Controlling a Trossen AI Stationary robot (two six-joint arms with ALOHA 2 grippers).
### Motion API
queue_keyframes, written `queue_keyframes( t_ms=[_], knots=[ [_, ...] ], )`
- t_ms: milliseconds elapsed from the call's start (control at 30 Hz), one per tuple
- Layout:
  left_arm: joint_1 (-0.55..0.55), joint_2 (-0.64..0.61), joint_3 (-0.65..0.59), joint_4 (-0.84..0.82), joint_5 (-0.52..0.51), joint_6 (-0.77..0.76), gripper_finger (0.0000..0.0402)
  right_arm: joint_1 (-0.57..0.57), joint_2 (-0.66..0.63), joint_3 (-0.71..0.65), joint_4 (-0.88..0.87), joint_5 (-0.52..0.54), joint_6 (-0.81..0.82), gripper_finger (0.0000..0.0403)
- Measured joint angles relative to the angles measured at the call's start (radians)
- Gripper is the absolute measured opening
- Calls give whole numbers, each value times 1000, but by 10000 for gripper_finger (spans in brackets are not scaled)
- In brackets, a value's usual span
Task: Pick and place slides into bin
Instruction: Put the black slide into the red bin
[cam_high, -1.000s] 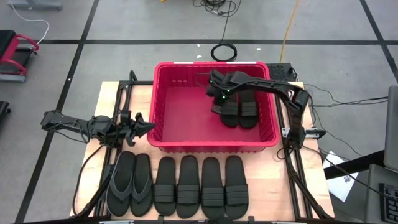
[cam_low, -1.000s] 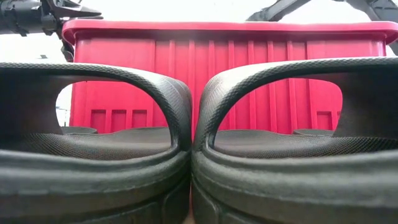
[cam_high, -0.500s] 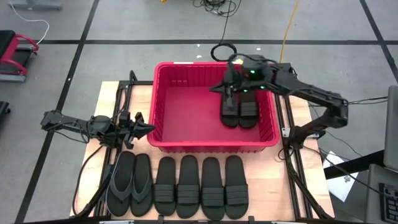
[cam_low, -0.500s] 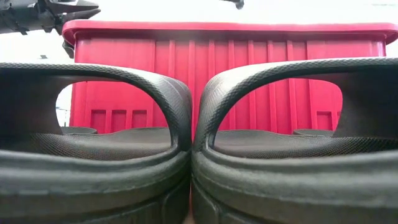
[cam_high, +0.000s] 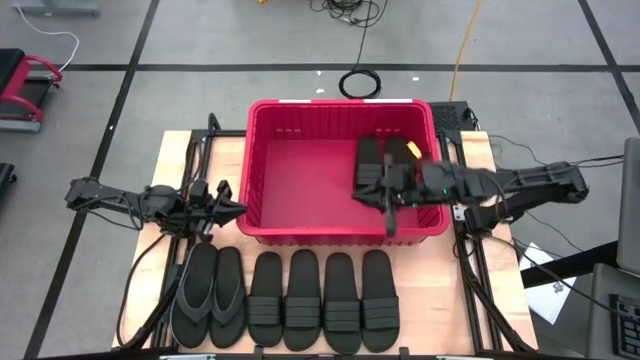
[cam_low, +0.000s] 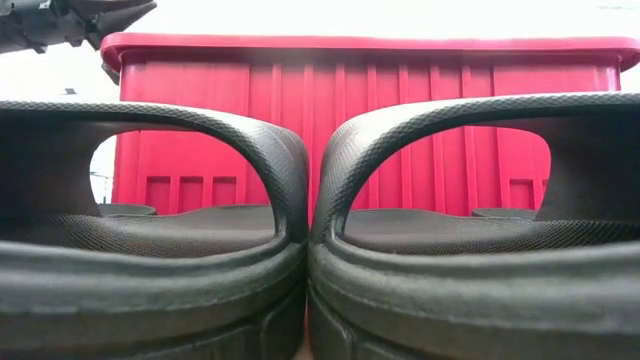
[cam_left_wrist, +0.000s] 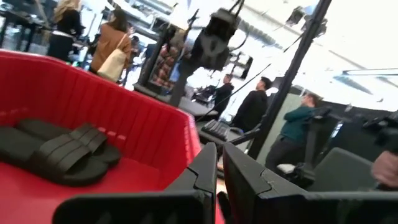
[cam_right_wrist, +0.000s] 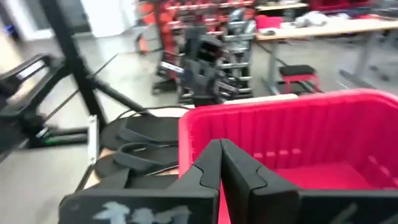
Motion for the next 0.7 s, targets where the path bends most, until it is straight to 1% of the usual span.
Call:
queue_keyframes(
  t_ms=[67, 133, 233, 333, 433, 500, 567, 633, 700],
  knots=[
    [0, 0, 0, 20, 14, 0, 26, 67, -15, -44, 21, 105, 24, 0],
    [0, 0, 0, 44, 18, 10, 26, 123, -29, -70, 18, 170, 28, 0],
    [0, 0, 0, 87, 17, 29, 26, 179, -56, -93, 22, 192, 16, 0],
    [0, 0, 0, 140, -9, 29, 26, 209, -81, -103, 5, 203, -17, 0],
    [0, 0, 18, 123, -55, 1, 26, 221, -119, -108, -34, 222, -45, 0],
    [0, 20, 78, 42, -63, -27, 26, 219, -157, -110, -73, 222, -55, 0],
    [-2, 78, 182, -63, -78, -56, 26, 219, -200, -115, -120, 224, -61, 0],
    [-10, 169, 310, -150, -81, -26, 26, 219, -247, -119, -165, 222, -56, 0],
    [-22, 274, 444, -205, -81, 38, 26, 219, -298, -119, -223, 221, -43, 0]
  ],
)
